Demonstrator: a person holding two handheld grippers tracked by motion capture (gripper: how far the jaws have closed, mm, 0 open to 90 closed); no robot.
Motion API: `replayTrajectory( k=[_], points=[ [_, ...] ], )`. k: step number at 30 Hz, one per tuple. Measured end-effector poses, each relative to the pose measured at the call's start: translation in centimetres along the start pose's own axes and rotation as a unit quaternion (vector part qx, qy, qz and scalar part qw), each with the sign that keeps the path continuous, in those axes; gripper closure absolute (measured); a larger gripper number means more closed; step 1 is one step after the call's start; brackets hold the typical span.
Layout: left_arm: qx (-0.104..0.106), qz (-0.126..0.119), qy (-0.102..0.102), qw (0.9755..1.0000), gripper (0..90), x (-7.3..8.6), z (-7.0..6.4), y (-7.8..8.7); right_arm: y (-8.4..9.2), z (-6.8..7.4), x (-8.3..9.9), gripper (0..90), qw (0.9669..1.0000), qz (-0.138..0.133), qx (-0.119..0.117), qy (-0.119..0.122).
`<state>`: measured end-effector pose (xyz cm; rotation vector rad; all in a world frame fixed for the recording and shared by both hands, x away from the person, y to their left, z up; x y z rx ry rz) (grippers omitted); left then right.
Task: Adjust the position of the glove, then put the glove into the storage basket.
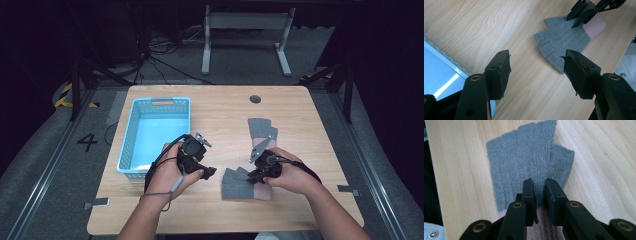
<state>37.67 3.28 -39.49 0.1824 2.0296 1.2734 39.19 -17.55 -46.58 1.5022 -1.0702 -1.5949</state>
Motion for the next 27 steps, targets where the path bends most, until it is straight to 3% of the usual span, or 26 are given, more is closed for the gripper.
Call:
replayTrajectory(
  k=[4, 7, 9, 15, 16, 17, 19, 20, 21, 27],
  points=[
    [-0.001, 0.000, 0.001, 1.0000, 38.4, 0.0, 0.1, -0.1, -0.4, -0.2, 0.4, 77.2, 0.9996, 0.008, 0.011, 0.027],
    [-0.002, 0.003, 0.000, 1.0000, 37.7, 0.0, 0.0, -0.2, -0.6, -0.6, 0.6, 69.3, 0.9983, -0.004, 0.024, 0.053],
    [-0.002, 0.004, -0.002, 1.0000, 37.7, 0.0, -0.1, -0.2, -0.5, -0.5, 0.7, 69.4, 0.9985, -0.004, 0.021, 0.051],
    [0.000, 0.001, -0.001, 1.0000, 37.7, -0.1, -0.1, -0.2, 0.4, -0.8, 0.7, 68.4, 0.9988, -0.031, 0.035, 0.012],
    [0.000, 0.002, -0.001, 1.0000, 37.7, -0.1, 0.0, -0.2, 1.0, -0.9, 0.7, 67.0, 0.9981, -0.044, 0.042, -0.009],
    [0.000, 0.003, -0.001, 1.0000, 37.7, -0.2, 0.0, -0.2, 1.0, -0.9, 0.7, 67.0, 0.9981, -0.044, 0.042, -0.009],
    [0.000, 0.003, -0.001, 1.0000, 37.8, -0.2, -0.1, -0.3, 1.6, -1.1, 0.9, 66.0, 0.9964, -0.056, 0.054, -0.034],
    [0.001, 0.003, -0.003, 1.0000, 37.8, -0.3, -0.1, -0.3, 1.6, -1.1, 0.9, 66.0, 0.9964, -0.056, 0.054, -0.034],
    [0.001, 0.002, -0.005, 1.0000, 37.8, -0.4, -0.2, -0.3, 2.1, -1.3, 1.2, 65.2, 0.9942, -0.065, 0.064, -0.057],
    [0.001, 0.004, -0.008, 1.0000, 37.8, -0.4, -0.3, -0.4, 3.2, -1.6, 1.6, 64.9, 0.9889, -0.078, 0.086, -0.093]
  ],
)
Point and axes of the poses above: each handheld gripper's, and its own axes: y roughly backward along the jaws, x roughly out of its underside, z roughly to its left, the point moved 6 cm from there along -y, roughly forward along the jaws, and after that the axes turned 13 degrees about y, right-handed, at the moved point
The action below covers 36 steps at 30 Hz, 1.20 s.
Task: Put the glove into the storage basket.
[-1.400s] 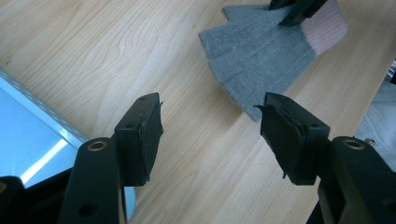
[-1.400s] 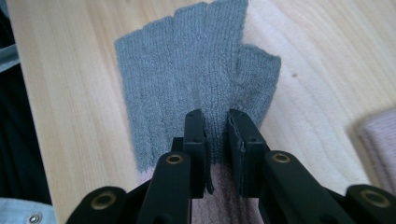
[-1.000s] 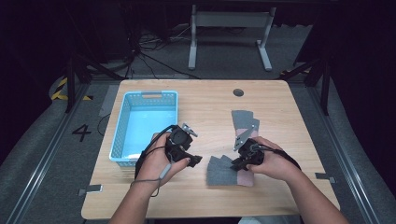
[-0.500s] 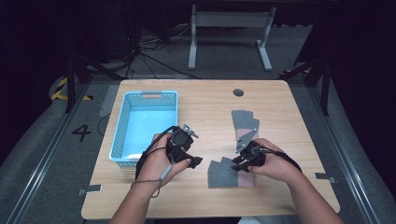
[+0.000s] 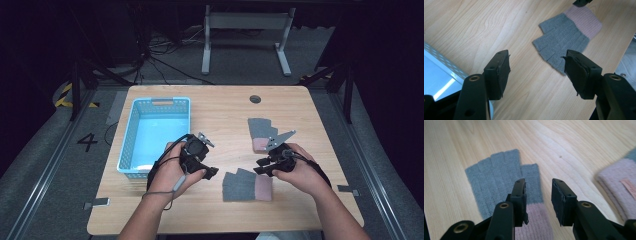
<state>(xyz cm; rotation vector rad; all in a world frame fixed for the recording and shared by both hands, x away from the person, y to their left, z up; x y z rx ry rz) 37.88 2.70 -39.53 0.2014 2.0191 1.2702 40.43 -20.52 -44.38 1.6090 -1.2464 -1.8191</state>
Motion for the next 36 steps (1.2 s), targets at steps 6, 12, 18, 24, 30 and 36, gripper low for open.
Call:
replayTrajectory(
  k=[6, 12, 18, 24, 30, 36],
  points=[
    [0.001, -0.001, 0.001, 1.0000, 38.0, -0.1, -0.1, -0.1, 0.9, -0.5, 0.2, 63.4, 0.9994, -0.012, 0.017, -0.029],
    [0.001, -0.001, 0.002, 1.0000, 38.2, 0.0, 0.0, 0.0, 1.8, -1.2, 0.2, 61.6, 0.9970, -0.020, 0.039, -0.064],
    [-0.001, -0.002, 0.005, 1.0000, 38.2, 0.0, 0.1, 0.2, 3.1, -2.2, 0.2, 59.9, 0.9951, -0.018, 0.054, -0.080],
    [0.000, -0.001, 0.005, 1.0000, 38.3, 0.0, 0.1, 0.2, 3.7, -4.1, -0.1, 58.8, 0.9891, -0.022, 0.084, -0.119],
    [0.002, -0.002, 0.004, 1.0000, 38.3, 0.0, 0.2, 0.3, 3.4, -7.1, 0.1, 58.0, 0.9773, -0.009, 0.113, -0.179],
    [0.001, -0.001, 0.006, 1.0000, 38.3, 0.1, 0.4, 0.3, 1.7, -9.2, 0.4, 56.9, 0.9701, 0.000, 0.123, -0.209]
  ],
)
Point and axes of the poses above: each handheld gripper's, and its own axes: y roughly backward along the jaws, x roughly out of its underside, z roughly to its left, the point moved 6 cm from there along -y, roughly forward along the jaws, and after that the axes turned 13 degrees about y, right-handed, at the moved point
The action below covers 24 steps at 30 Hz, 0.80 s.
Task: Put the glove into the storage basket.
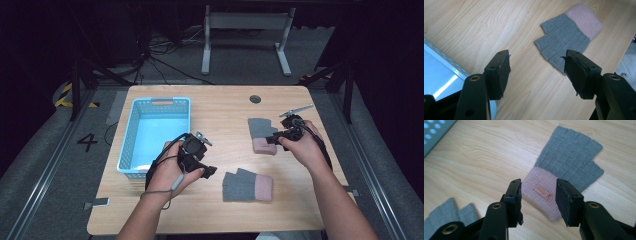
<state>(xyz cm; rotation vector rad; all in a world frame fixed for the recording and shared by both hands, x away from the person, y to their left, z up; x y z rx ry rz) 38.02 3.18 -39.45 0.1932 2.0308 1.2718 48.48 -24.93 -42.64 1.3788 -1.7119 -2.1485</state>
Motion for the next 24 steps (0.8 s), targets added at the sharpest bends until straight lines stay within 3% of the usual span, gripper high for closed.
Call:
replayTrajectory(
  k=[8, 15, 24],
  points=[
    [0.000, -0.002, 0.002, 1.0000, 38.2, 0.1, 0.0, 0.1, -2.4, -1.6, -0.5, 54.0, 0.9992, 0.010, 0.027, -0.027],
    [-0.004, -0.003, 0.006, 1.0000, 38.1, 0.3, 0.3, 0.3, -4.2, -2.8, -0.6, 53.9, 0.9983, 0.027, 0.035, -0.038],
    [-0.007, -0.004, 0.014, 0.9999, 38.2, 0.7, 0.6, 0.5, -5.8, -3.6, -0.7, 55.5, 0.9956, 0.039, 0.037, -0.077]
  ],
)
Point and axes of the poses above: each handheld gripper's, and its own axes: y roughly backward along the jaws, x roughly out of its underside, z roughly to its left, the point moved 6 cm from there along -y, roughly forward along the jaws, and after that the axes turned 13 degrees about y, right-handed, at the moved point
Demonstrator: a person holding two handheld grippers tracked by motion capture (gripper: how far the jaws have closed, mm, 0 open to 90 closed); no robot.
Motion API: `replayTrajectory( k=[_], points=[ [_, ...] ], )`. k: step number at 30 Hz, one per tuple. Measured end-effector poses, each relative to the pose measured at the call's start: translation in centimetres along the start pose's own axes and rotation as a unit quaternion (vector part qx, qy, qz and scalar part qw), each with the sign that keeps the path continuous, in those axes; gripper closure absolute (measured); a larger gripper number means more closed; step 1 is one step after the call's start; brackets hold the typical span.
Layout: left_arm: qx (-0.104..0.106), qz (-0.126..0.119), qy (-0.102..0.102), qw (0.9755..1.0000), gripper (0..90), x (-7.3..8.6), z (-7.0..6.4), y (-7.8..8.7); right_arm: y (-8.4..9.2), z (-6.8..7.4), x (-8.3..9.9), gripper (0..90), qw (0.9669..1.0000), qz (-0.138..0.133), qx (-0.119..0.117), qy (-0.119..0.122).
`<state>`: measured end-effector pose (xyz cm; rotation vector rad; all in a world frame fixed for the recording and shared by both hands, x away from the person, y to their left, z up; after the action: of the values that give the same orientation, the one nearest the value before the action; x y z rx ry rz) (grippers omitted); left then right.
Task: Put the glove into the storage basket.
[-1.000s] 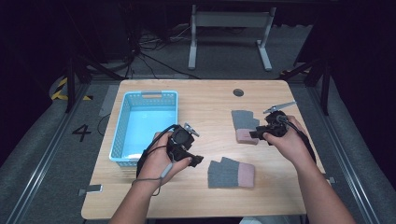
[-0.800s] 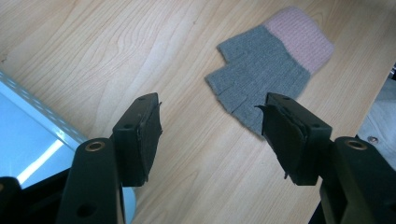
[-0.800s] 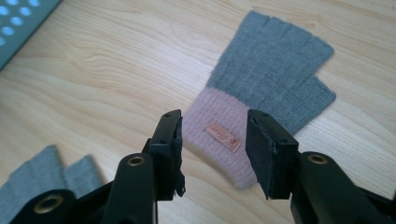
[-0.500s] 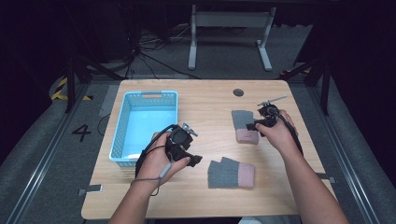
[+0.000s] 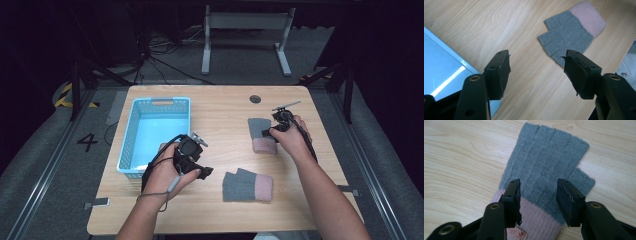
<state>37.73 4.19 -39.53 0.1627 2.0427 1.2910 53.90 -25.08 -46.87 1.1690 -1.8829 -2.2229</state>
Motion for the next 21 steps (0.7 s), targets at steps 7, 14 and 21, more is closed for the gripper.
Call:
replayTrajectory(
  k=[7, 14, 21],
  points=[
    [-0.002, 0.000, 0.001, 1.0000, 38.2, 0.1, 0.1, 0.1, -0.9, 0.3, -0.2, 54.8, 0.9998, 0.014, 0.006, -0.014],
    [-0.002, -0.006, 0.001, 1.0000, 38.1, 0.0, 0.3, 0.3, -1.6, 0.7, 0.0, 52.7, 0.9993, 0.030, 0.019, -0.014],
    [-0.002, -0.004, 0.001, 1.0000, 38.0, 0.0, 0.1, 0.2, -1.8, 0.7, 0.0, 56.6, 0.9988, 0.037, 0.030, -0.008]
  ],
)
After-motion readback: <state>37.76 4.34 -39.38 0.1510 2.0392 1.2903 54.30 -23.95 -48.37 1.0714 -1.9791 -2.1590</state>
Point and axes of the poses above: each handheld gripper's, and its own axes: y roughly backward along the jaws, x roughly out of its underside, z roughly to its left, the point moved 6 cm from there along -y, roughly forward along the jaws, and after that the axes turned 13 degrees about y, right-handed, at the moved point
